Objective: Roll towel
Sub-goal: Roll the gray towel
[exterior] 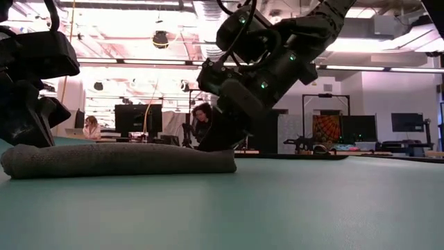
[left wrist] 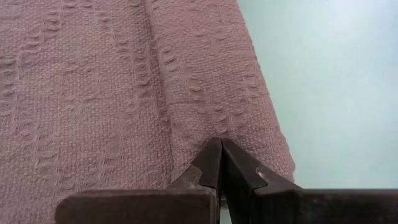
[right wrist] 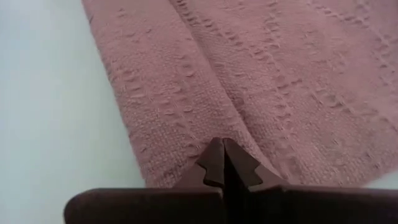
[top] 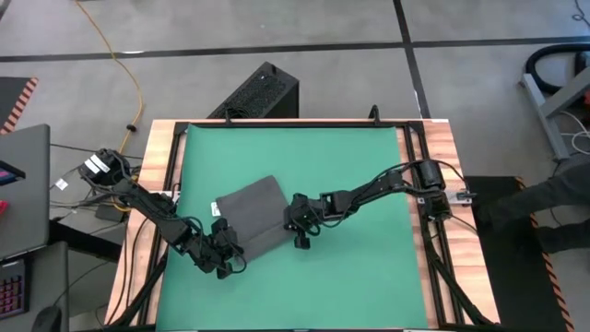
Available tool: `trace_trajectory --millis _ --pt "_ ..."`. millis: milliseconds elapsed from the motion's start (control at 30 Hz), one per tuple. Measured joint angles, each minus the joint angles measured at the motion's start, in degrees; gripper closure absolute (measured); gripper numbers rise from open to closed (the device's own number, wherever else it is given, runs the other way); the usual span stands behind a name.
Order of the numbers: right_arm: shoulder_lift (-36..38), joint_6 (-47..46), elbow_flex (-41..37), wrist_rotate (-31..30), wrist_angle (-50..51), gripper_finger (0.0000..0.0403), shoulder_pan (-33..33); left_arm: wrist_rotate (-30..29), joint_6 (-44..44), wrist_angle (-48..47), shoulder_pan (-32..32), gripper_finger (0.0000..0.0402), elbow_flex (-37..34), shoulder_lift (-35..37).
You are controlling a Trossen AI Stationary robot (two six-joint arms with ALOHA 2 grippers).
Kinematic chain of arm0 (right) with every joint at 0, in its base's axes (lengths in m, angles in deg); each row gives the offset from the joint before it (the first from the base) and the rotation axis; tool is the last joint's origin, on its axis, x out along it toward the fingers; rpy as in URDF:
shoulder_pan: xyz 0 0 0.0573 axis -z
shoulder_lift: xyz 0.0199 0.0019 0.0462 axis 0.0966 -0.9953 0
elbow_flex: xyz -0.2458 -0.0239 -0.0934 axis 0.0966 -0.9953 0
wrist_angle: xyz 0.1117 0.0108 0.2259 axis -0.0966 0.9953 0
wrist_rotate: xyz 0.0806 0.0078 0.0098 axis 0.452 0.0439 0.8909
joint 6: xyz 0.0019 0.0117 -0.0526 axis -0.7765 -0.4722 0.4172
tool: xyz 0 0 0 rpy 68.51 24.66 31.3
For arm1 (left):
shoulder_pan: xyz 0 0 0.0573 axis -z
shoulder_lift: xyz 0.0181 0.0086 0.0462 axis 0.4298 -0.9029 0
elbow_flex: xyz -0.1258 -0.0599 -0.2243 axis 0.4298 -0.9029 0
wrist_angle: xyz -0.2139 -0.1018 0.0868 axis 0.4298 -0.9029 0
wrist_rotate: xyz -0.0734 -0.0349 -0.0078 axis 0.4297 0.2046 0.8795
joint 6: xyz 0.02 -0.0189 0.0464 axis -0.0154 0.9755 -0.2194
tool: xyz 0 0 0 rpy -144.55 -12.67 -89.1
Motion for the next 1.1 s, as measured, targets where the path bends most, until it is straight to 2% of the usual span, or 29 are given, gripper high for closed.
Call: trace_trajectory --millis 200,400,500,667,800,1100 --pt "-1.8 -2.9 0.1 2.8 0.2 0.0387 1.3 0.1 -0.4 -0.1 0.2 0.0401 0.0 0.0" --pt "-1.9 -3.0 0.2 2.6 1.4 0.0386 1.1 1.8 -5.5 -0.6 0.2 0.0401 0.1 0.0" --pt "-2.0 -3.1 0.1 1.0 1.6 0.0375 1.2 2.0 -5.7 -1.9 0.2 0.0401 0.2 0.1" --pt "-2.0 -6.1 0.1 2.3 2.5 0.0353 2.6 2.0 -5.9 -2.3 0.2 0.0401 0.3 0.1" --pt "-2.1 -5.7 0.1 2.2 2.6 0.0351 2.3 2.2 -10.0 -2.4 0.2 0.0401 0.3 0.1" --pt "-0.9 -4.1 -0.1 -3.6 2.4 0.0345 -0.8 2.8 -14.1 -3.9 -1.6 0.0401 0.5 0.3"
